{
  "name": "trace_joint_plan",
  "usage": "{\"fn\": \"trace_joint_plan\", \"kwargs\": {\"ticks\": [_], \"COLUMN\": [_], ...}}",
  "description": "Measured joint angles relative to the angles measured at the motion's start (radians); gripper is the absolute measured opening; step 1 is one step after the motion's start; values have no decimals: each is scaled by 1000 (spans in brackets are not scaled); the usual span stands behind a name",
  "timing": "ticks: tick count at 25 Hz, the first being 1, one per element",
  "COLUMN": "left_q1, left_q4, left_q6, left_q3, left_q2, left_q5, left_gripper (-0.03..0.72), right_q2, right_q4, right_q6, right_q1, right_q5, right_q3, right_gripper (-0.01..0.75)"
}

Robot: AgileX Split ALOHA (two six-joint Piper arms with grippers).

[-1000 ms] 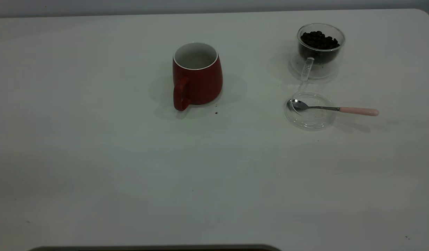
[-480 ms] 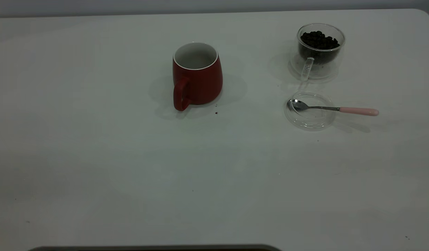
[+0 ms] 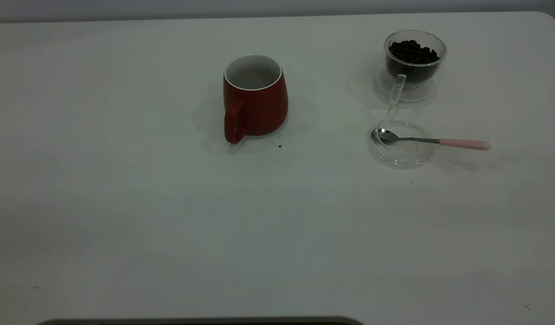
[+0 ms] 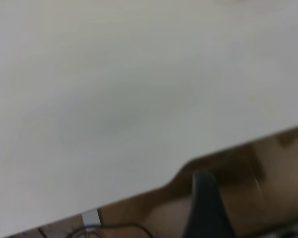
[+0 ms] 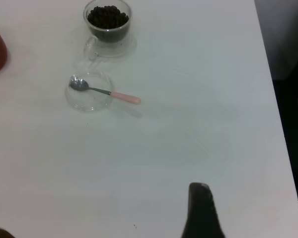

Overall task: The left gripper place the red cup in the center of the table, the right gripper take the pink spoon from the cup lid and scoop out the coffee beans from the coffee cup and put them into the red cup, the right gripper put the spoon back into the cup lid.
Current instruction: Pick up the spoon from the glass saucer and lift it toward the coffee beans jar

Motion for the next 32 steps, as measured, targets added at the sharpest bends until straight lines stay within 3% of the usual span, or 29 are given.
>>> {"fn": "trace_joint_plan", "kwargs": {"ticks": [5, 21, 32], "left_q1": [48, 49, 49], "left_q4": [0, 0, 46], "left_q6": [0, -1, -156], "left_q3": [0, 0, 0], "left_q2": [-102, -137, -137], "left_q5": [2, 6, 6], "left_gripper": [569, 569, 569], "right_q2": [0, 0, 0], "right_q4": [0, 0, 0], "right_q6": [0, 0, 0], "right_q1": [0, 0, 0], "right_q5": [0, 0, 0], "right_q3": [0, 0, 0], "right_gripper": [560, 560, 560]}}
